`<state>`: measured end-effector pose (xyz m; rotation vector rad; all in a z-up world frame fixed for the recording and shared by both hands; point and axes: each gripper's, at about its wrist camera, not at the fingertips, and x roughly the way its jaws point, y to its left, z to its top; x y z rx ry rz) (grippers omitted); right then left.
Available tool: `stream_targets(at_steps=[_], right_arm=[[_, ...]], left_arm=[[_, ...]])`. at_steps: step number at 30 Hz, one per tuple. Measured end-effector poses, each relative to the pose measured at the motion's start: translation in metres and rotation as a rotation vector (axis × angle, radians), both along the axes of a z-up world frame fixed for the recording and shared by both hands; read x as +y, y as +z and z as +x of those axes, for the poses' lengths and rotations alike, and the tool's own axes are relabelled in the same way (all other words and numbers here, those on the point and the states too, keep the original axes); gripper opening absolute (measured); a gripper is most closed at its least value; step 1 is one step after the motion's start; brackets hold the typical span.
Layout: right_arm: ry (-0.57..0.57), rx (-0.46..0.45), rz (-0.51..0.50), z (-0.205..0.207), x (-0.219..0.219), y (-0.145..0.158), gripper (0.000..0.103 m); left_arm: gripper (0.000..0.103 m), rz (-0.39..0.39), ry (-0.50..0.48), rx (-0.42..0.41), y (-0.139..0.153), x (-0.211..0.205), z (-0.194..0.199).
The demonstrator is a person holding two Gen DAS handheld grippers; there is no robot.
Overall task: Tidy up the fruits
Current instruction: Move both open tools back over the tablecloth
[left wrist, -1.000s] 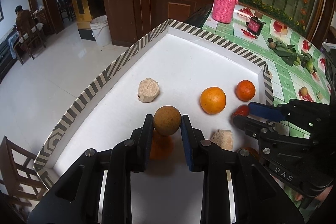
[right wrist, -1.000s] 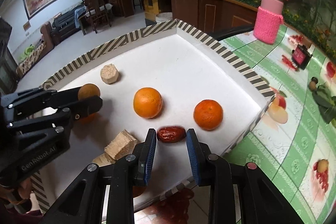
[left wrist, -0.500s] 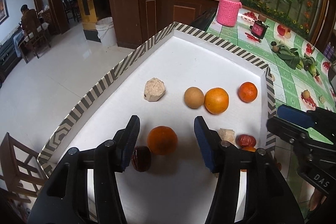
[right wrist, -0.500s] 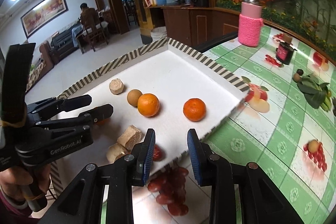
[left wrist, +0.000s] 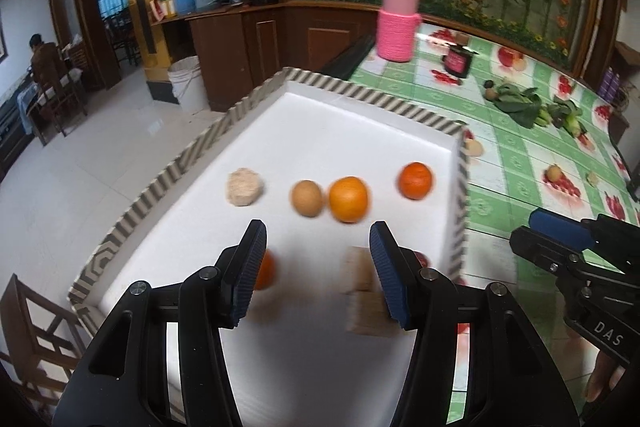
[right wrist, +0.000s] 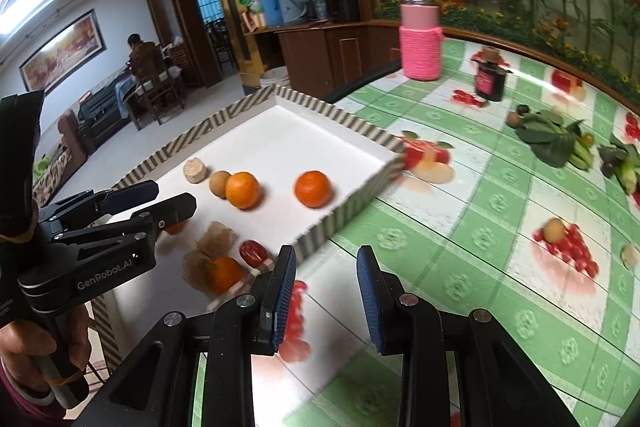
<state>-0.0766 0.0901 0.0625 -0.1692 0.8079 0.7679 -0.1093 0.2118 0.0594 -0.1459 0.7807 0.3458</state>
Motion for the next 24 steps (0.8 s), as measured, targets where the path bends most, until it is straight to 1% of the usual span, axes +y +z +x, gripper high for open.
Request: stream_targets(at_steps=[5,14,19,24], right_arm=[[-0.049,0.015,-0.009,0.003,-0.024,-0.007,0.03],[-0.148,0.049,-0.011,0.013,-0.076,-0.021,0.031],[-0.221,0.061,-0.014,0.024,-0.114,-0.024,0.031],[-0.296,0.07,-0.008,0.039,-0.15,-0.024,0.033]], left_arm=[[0.054,-0.011,-0.056,0.002,0.001,-0.026,0.01],[0.054,-0.009,-0.195,0.03,-0.002,-0.084,0.031],[0.054,-0.013,-0.244,0.051,-0.005,-0.107,0.044],[0.054,-0.037,-0.284,0.074,-0.009,-0.126,0.06]])
